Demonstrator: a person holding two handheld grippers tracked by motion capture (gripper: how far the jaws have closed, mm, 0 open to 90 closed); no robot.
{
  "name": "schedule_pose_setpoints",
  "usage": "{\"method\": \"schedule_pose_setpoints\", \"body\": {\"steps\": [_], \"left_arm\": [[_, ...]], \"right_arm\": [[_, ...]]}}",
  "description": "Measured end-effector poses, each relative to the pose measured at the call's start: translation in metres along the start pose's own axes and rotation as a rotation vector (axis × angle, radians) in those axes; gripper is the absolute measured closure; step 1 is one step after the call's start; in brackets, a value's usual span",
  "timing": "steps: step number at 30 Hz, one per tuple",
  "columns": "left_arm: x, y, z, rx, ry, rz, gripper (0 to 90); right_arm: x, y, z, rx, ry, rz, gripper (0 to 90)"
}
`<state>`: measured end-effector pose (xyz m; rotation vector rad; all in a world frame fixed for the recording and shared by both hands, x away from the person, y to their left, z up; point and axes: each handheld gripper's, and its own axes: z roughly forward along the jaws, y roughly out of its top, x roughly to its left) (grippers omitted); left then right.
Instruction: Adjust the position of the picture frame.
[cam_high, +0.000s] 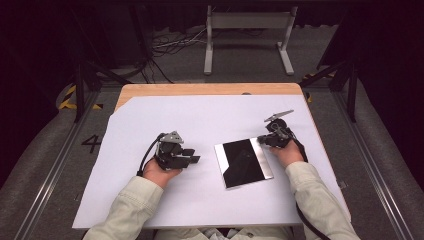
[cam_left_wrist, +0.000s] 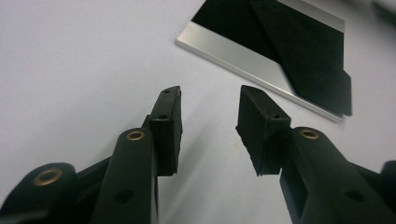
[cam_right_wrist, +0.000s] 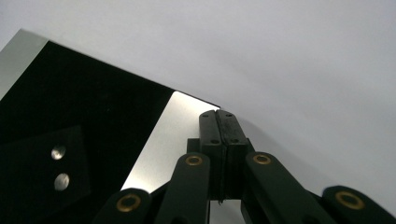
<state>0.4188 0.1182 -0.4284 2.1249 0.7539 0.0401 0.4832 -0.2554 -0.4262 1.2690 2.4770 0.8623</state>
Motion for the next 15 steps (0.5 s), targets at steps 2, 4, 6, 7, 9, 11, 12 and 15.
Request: {"method": "schedule_pose_setpoints", "body": {"steps": [2, 4, 6, 7, 9, 11, 12, 15], "left_arm": [[0.001, -0.001, 0.0, -0.001, -0.001, -0.011, 60.3], [0.003, -0.001, -0.001, -0.003, -0.002, -0.007, 60.2], [0.003, -0.001, -0.002, -0.007, -0.002, -0.013, 60.2], [0.003, -0.001, -0.002, -0.009, -0.002, -0.019, 60.2], [0.004, -0.001, -0.003, -0.01, -0.001, -0.021, 60.2], [0.005, -0.001, -0.003, -0.011, -0.002, -0.02, 60.2], [0.005, -0.001, -0.002, -0.017, -0.002, -0.036, 60.2], [0.005, -0.001, -0.001, -0.013, -0.007, -0.04, 60.1]], "right_arm": [[0.008, 0.007, 0.006, 0.005, 0.0, -0.026, 90.0], [0.017, 0.014, 0.012, 0.01, 0.004, -0.05, 89.9], [0.021, 0.017, 0.015, 0.011, 0.008, -0.061, 89.9], [0.026, 0.021, 0.018, 0.013, 0.012, -0.074, 89.9], [0.034, 0.026, 0.023, 0.014, 0.021, -0.09, 89.9], [0.042, 0.031, 0.027, 0.009, 0.031, -0.105, 89.9], [0.045, 0.032, 0.03, 0.006, 0.044, -0.108, 89.9], [0.055, 0.038, 0.035, 0.003, 0.062, -0.125, 89.9]]}}
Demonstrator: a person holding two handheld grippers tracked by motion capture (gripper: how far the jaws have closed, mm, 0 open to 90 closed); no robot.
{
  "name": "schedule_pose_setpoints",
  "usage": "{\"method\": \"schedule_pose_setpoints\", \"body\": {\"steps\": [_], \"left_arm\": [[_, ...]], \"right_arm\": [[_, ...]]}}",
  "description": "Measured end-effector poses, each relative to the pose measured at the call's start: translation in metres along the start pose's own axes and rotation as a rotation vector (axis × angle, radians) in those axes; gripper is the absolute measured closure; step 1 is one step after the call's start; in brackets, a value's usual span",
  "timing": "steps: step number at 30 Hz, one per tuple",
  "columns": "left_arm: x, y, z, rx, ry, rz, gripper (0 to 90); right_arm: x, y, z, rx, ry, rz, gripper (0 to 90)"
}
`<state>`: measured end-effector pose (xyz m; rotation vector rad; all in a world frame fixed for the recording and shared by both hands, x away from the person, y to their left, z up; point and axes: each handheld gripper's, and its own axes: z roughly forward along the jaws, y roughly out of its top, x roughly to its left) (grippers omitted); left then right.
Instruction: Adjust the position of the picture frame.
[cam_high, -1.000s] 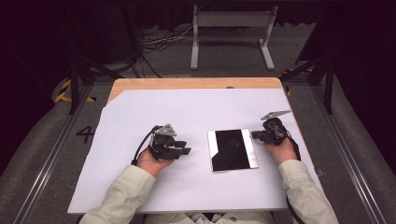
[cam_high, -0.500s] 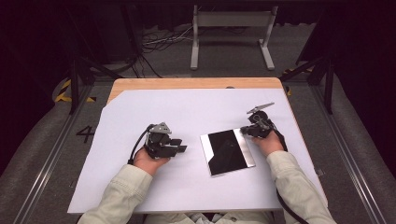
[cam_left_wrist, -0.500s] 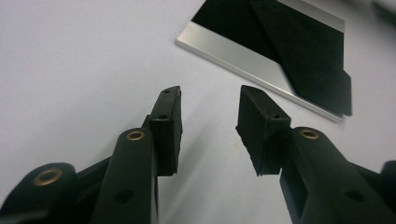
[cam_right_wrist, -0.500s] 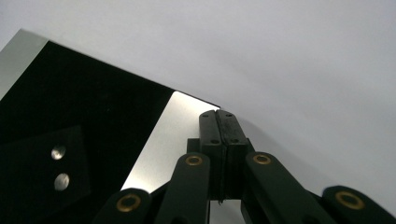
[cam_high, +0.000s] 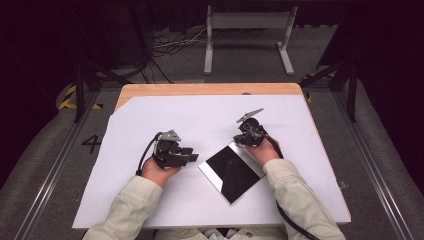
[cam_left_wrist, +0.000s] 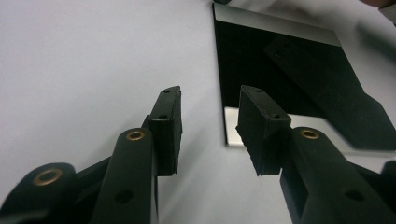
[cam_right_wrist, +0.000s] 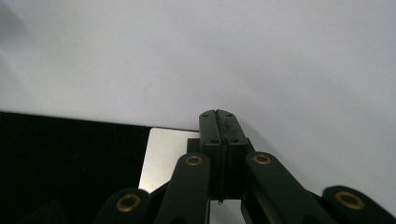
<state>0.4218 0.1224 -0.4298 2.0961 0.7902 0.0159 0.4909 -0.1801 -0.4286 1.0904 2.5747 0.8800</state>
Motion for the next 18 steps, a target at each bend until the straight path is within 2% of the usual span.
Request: {"method": "schedule_pose_setpoints", "body": {"steps": [4, 7, 10, 12, 16, 17, 18], "left_arm": [[0.001, -0.001, 0.0, 0.005, -0.002, -0.005, 60.1], [0.002, -0.002, -0.001, 0.006, 0.0, 0.005, 60.0], [0.002, -0.003, -0.003, 0.002, 0.006, -0.002, 59.9], [0.003, -0.003, -0.004, 0.001, 0.009, -0.001, 59.9], [0.005, -0.005, -0.005, -0.001, 0.023, 0.0, 59.6], [0.005, -0.005, -0.005, 0.002, 0.029, 0.01, 59.5], [0.005, -0.005, -0.005, 0.002, 0.029, 0.01, 59.6]], "right_arm": [[0.014, 0.005, 0.006, -0.01, 0.044, -0.041, 89.8], [0.019, 0.006, 0.004, -0.014, 0.042, -0.083, 89.7], [0.02, 0.002, -0.01, -0.057, 0.052, -0.083, 89.7], [0.02, 0.0, -0.016, -0.066, 0.06, -0.088, 89.7], [0.018, -0.023, -0.043, -0.097, 0.091, -0.097, 89.7], [0.016, -0.035, -0.052, -0.106, 0.11, -0.087, 89.7], [0.016, -0.035, -0.052, -0.106, 0.11, -0.087, 89.7]]}}
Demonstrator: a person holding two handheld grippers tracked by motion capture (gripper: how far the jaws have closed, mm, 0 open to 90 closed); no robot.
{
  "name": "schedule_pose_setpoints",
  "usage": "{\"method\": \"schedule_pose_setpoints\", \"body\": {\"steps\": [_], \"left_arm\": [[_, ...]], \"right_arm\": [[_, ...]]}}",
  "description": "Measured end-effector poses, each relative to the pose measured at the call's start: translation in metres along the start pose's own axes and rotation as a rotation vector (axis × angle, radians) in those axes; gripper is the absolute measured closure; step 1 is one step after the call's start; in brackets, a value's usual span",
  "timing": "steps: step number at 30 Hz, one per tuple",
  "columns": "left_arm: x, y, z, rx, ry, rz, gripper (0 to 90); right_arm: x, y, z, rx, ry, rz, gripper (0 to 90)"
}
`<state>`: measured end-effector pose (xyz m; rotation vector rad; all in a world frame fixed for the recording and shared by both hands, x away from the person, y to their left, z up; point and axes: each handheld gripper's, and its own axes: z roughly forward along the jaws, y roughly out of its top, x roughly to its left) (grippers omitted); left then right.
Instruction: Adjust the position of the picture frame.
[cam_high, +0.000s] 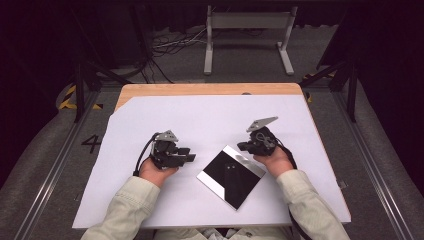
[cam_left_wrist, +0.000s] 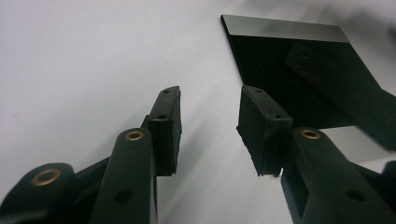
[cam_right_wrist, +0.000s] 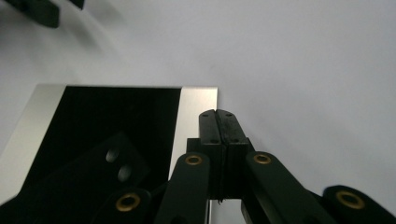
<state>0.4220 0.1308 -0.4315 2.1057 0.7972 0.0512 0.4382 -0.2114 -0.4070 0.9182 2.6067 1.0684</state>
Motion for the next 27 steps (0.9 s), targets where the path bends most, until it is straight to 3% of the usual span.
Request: {"method": "schedule_pose_setpoints", "body": {"steps": [3, 4, 5, 10, 12, 14, 17, 24, 27], "left_arm": [[-0.001, 0.0, 0.0, 0.003, 0.018, 0.032, 59.6], [-0.002, 0.0, 0.0, 0.005, 0.022, 0.04, 59.6], [-0.002, 0.001, -0.001, 0.001, 0.028, 0.047, 59.8], [0.0, 0.0, -0.002, 0.004, 0.025, 0.046, 59.8], [0.001, 0.0, -0.002, 0.002, 0.023, 0.047, 59.8], [0.001, 0.0, -0.002, -0.001, 0.019, 0.036, 59.6], [0.001, 0.0, -0.003, -0.002, 0.018, 0.035, 59.5], [0.0, 0.0, -0.002, 0.0, 0.021, 0.038, 59.0], [0.0, 0.0, -0.001, 0.001, 0.017, 0.031, 58.3]], "right_arm": [[0.007, -0.025, -0.021, -0.001, 0.024, -0.034, 89.7], [0.007, -0.025, -0.021, -0.001, 0.024, -0.034, 89.7], [0.01, -0.032, -0.028, 0.04, 0.005, -0.07, 89.7], [0.018, -0.044, -0.044, 0.061, 0.015, -0.088, 89.7], [0.02, -0.047, -0.045, 0.074, 0.021, -0.1, 89.7], [0.03, -0.053, -0.045, 0.115, 0.026, -0.15, 89.6], [0.036, -0.058, -0.043, 0.151, 0.035, -0.184, 89.7], [0.036, -0.07, -0.041, 0.185, 0.033, -0.179, 89.7], [0.033, -0.072, -0.04, 0.173, 0.047, -0.174, 89.8]]}}
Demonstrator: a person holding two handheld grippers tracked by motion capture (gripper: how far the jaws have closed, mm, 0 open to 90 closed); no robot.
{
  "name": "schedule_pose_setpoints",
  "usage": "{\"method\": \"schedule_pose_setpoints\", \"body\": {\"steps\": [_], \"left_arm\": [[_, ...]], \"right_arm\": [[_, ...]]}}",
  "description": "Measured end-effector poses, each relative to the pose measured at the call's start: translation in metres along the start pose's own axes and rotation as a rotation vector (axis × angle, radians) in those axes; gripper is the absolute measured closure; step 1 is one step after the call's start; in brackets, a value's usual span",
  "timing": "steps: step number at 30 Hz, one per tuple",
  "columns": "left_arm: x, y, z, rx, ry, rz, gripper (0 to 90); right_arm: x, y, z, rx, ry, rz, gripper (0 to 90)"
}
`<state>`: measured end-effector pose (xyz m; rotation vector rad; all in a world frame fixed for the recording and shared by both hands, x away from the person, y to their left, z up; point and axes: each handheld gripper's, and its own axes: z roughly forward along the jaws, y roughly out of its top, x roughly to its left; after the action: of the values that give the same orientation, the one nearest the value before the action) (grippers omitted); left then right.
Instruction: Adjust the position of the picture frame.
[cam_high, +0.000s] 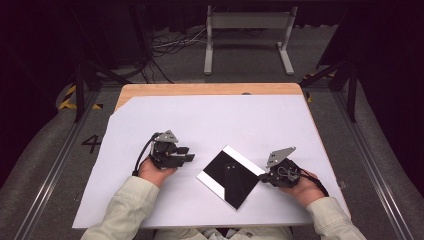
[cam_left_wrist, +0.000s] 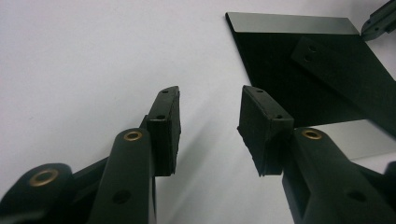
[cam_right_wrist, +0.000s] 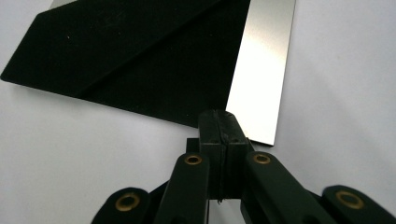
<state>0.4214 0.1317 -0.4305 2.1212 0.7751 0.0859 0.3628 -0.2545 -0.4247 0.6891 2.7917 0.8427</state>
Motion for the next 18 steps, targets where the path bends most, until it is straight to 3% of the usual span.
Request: {"method": "schedule_pose_setpoints", "body": {"steps": [3, 4, 9, 12, 16, 18], "left_arm": [[0.001, 0.0, 0.001, -0.001, -0.002, -0.004, 57.7], [0.001, 0.0, 0.001, 0.002, -0.001, -0.004, 57.3], [0.0, -0.001, -0.003, -0.006, 0.004, -0.018, 56.6], [0.002, -0.002, -0.006, -0.014, 0.007, -0.019, 56.5], [0.007, -0.009, -0.011, -0.017, 0.017, -0.059, 56.5], [0.009, -0.011, -0.013, -0.015, 0.02, -0.055, 56.5]], "right_arm": [[0.0, 0.0, 0.0, -0.02, -0.012, -0.018, 89.9], [-0.001, -0.001, 0.003, -0.05, -0.04, -0.015, 89.9], [-0.004, 0.006, 0.011, -0.07, -0.101, -0.018, 89.9], [-0.011, 0.014, 0.016, -0.08, -0.114, 0.001, 89.9], [-0.02, 0.029, 0.026, -0.076, -0.139, 0.016, 89.9], [-0.025, 0.037, 0.032, -0.08, -0.149, 0.019, 90.0]]}}
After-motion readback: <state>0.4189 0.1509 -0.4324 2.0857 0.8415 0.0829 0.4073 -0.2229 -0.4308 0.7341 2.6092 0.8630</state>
